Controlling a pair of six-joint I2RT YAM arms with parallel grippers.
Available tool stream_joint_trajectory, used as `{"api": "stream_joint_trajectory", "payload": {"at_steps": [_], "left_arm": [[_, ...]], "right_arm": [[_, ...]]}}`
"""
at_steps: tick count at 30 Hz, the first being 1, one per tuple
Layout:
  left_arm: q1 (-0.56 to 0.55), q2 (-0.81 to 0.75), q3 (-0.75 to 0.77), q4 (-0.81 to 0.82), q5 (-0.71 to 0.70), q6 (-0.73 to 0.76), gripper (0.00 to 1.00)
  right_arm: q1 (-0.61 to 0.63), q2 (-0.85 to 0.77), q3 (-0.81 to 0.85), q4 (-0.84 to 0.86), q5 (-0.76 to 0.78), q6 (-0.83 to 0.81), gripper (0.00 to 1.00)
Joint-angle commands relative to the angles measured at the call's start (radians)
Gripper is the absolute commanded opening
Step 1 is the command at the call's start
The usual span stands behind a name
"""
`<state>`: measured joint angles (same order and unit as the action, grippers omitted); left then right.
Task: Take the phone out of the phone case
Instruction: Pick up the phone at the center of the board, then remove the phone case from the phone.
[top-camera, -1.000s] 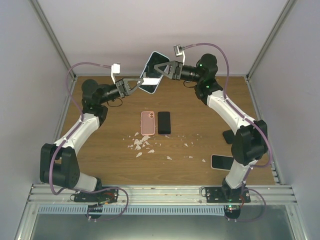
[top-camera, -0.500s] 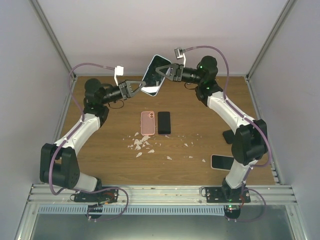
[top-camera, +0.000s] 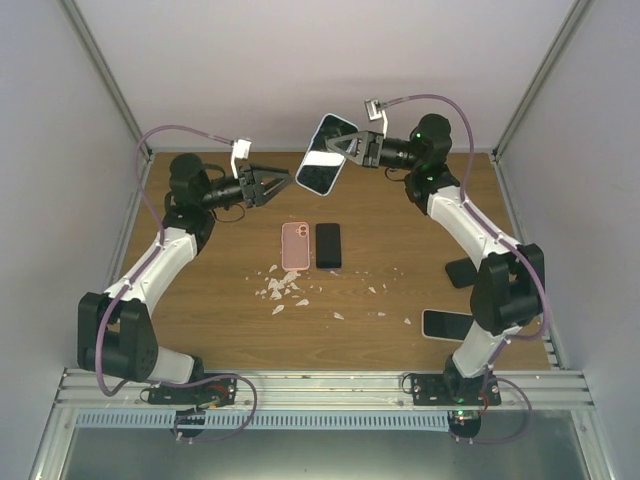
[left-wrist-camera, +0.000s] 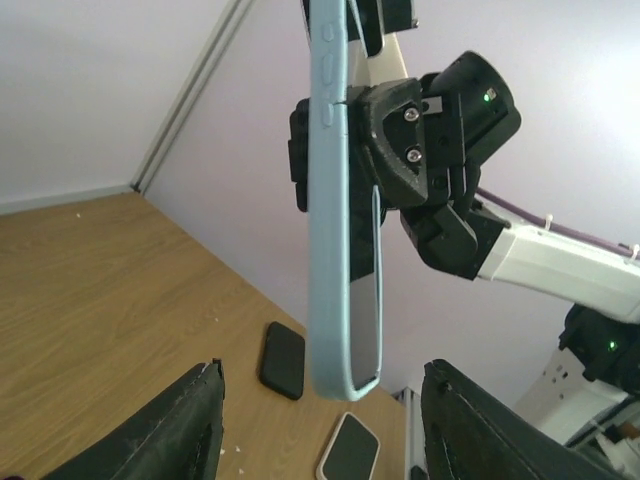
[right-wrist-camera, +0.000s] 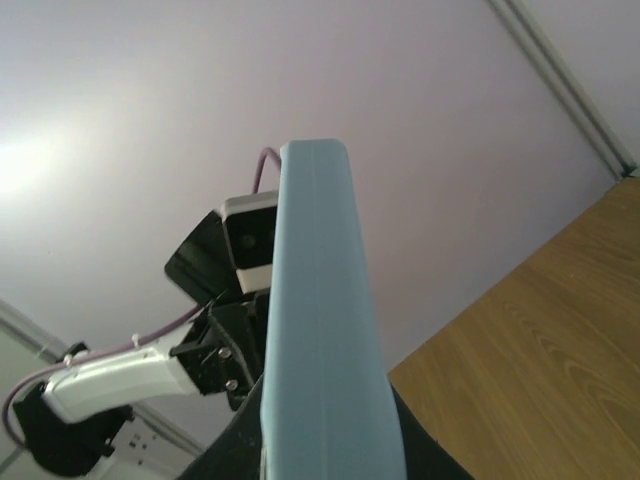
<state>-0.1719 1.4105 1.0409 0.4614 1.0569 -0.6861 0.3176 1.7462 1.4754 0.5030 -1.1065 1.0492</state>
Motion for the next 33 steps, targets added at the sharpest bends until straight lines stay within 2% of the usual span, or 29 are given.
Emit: {"api": "stream_joint_trajectory", "payload": {"at_steps": [1, 9, 15, 33], "left_arm": [[0.005, -0.039, 0.04, -0.081, 0.061, 0.136, 0.54], [-0.021, -0.075, 0.063, -0.223, 0.113, 0.281, 0.48], [-0.039, -0.079, 0.063, -0.236, 0.112, 0.301, 0.43], [-0.103, -0.049, 0.1, -0.252, 0.143, 0.322, 0.44]], "right_arm": [[-0.011, -0.087, -0.014, 0.091, -0.081, -0.051, 0.01], [-0.012, -0.131, -0.063, 0.171, -0.182, -0.061, 0.0], [-0.012, -0.158, -0.085, 0.182, -0.217, -0.069, 0.01], [-0.013, -0.165, -0.083, 0.131, -0.202, -0.096, 0.01]]}}
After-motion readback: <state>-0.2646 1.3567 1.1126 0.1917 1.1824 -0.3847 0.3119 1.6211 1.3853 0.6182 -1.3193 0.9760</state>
